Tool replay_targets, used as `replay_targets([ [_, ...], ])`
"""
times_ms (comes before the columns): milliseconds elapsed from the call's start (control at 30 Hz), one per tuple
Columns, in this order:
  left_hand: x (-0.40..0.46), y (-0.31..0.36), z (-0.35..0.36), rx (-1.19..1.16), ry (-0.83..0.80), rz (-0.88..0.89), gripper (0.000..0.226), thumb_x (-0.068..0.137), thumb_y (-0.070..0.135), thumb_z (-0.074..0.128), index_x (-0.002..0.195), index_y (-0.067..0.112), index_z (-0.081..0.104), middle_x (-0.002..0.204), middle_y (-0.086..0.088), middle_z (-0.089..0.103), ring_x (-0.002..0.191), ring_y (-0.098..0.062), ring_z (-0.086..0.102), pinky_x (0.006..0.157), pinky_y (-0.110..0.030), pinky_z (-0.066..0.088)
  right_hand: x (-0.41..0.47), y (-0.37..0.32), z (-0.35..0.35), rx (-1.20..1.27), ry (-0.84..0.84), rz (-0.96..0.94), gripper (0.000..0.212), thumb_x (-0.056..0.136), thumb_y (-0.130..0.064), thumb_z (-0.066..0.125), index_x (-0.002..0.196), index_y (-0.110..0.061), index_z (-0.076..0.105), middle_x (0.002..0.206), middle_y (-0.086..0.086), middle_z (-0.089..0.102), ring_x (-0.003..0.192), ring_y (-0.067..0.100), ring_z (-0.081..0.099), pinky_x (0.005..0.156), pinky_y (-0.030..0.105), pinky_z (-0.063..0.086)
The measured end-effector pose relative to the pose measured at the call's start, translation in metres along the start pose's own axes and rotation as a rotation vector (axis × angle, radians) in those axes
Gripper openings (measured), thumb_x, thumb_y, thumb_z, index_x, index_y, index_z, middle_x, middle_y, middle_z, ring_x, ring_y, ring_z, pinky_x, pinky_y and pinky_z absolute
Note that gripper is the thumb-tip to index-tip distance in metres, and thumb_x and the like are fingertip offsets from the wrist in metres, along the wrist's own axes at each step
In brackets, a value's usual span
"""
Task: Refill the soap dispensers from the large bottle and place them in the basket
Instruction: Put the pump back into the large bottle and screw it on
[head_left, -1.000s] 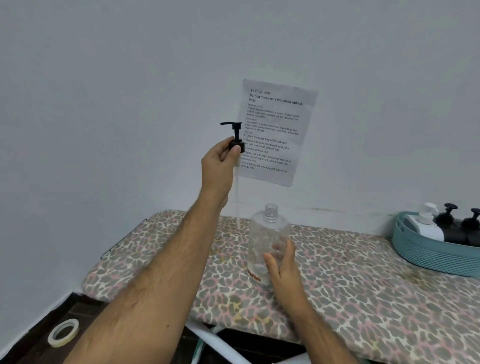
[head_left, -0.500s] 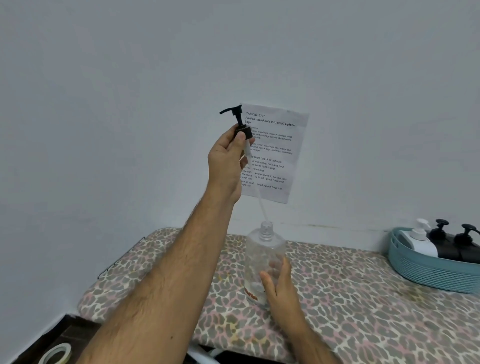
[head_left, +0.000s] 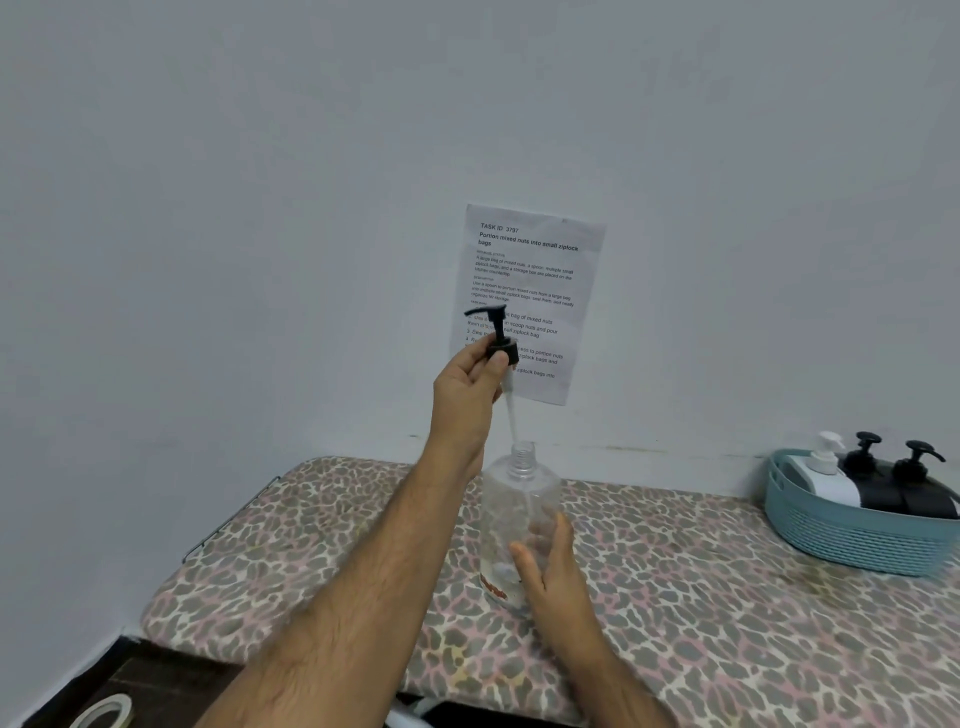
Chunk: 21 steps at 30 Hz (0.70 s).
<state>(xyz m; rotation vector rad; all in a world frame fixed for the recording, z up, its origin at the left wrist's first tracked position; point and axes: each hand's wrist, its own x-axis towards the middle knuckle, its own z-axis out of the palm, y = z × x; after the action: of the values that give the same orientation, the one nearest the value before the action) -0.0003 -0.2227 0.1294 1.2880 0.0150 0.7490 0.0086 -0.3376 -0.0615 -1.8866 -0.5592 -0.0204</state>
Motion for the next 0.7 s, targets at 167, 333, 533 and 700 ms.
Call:
replay_targets([
  [167, -0.015, -0.024, -0.007, 0.076, -0.075, -0.026, 0.028, 0.093, 0.002, 0.059, 0.12, 0.011, 0.062, 0.105, 0.003, 0.072, 0.101, -0.008, 0.067, 0.102, -0.032, 0.049, -0.001, -0.003, -0.001, -0.005, 0.001, 0.004, 0.069, 0.091, -0.065, 0.044, 0.147, -0.04, 0.013, 0.14, -0.007, 0.047, 0.12, 0.01, 0.055, 0.099, 0.044, 0.051],
  [333, -0.023, -0.038, -0.014, 0.171, -0.161, -0.052, 0.034, 0.093, 0.003, 0.06, 0.127, 0.008, 0.059, 0.113, 0.0, 0.071, 0.108, -0.006, 0.066, 0.097, -0.019, 0.049, -0.002, -0.004, -0.003, -0.032, -0.009, -0.004, 0.069, 0.096, -0.056, 0.045, 0.151, -0.033, 0.01, 0.142, -0.007, 0.046, 0.123, 0.01, 0.052, 0.103, 0.041, 0.047],
  [533, -0.032, -0.049, -0.024, 0.265, -0.225, -0.083, 0.029, 0.094, 0.002, 0.059, 0.122, 0.01, 0.062, 0.111, 0.0, 0.072, 0.102, -0.004, 0.068, 0.084, -0.015, 0.05, -0.001, -0.003, -0.003, -0.027, 0.003, -0.01, 0.068, 0.096, -0.056, 0.046, 0.151, -0.034, 0.011, 0.139, -0.007, 0.047, 0.122, 0.009, 0.053, 0.102, 0.041, 0.049],
  [700, -0.037, -0.055, -0.028, 0.279, -0.239, -0.097, 0.028, 0.094, 0.004, 0.059, 0.121, 0.011, 0.061, 0.114, 0.0, 0.071, 0.1, -0.005, 0.068, 0.084, -0.016, 0.051, -0.002, -0.004, -0.004, -0.013, -0.013, 0.002, 0.069, 0.095, -0.056, 0.047, 0.15, -0.036, 0.01, 0.139, -0.01, 0.046, 0.122, 0.008, 0.052, 0.103, 0.04, 0.047],
])
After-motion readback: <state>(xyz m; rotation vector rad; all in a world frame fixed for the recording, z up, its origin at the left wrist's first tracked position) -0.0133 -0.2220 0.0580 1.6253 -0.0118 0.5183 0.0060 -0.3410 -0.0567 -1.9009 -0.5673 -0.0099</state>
